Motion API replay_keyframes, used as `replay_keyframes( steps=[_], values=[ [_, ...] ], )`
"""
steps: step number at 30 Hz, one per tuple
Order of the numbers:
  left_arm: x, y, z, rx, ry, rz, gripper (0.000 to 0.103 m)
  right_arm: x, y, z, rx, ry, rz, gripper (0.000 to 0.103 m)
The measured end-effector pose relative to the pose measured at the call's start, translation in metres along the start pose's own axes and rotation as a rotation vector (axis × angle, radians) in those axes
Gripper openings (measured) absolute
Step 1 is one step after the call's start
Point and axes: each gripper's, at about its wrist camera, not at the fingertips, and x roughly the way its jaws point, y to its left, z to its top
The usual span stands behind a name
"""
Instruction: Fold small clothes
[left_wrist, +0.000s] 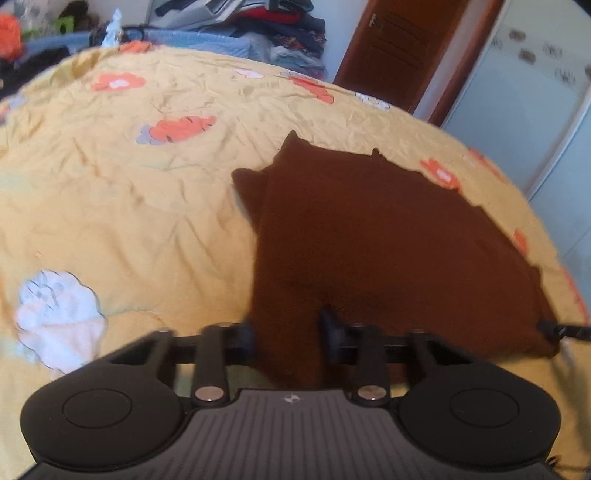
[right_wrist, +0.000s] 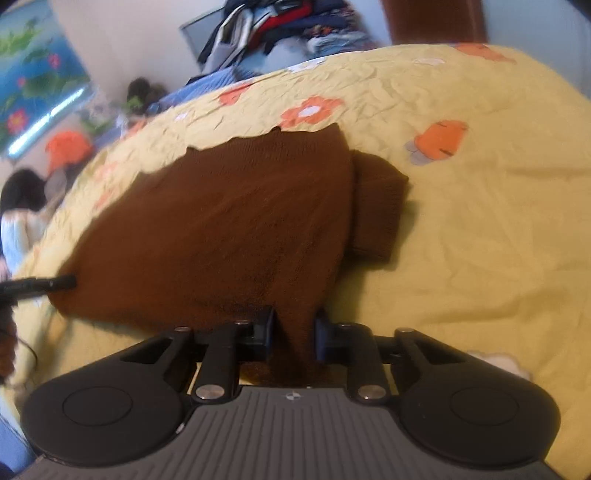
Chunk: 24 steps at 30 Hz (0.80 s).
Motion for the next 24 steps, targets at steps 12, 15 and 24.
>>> replay_keyframes(
  steps=[12, 15, 24],
  values=[
    [-0.041, 0.003, 0.008, 0.110, -0.043, 0.072, 0.030, -0.036, -0.005, -0.001, 0.005, -0.089, -0.067, 0.054],
    [-0.065, -0.026, 0.010, 0.225, -0.194, 0.113, 0.091, -0.047, 0.031, 0.008, -0.083, -0.168, -0.008, 0.058],
    [0.037, -0.136, -0.019, 0.576, -0.076, 0.047, 0.076, 0.070, 0.140, 0.012, -0.474, 0.068, -0.042, 0.056]
  ],
)
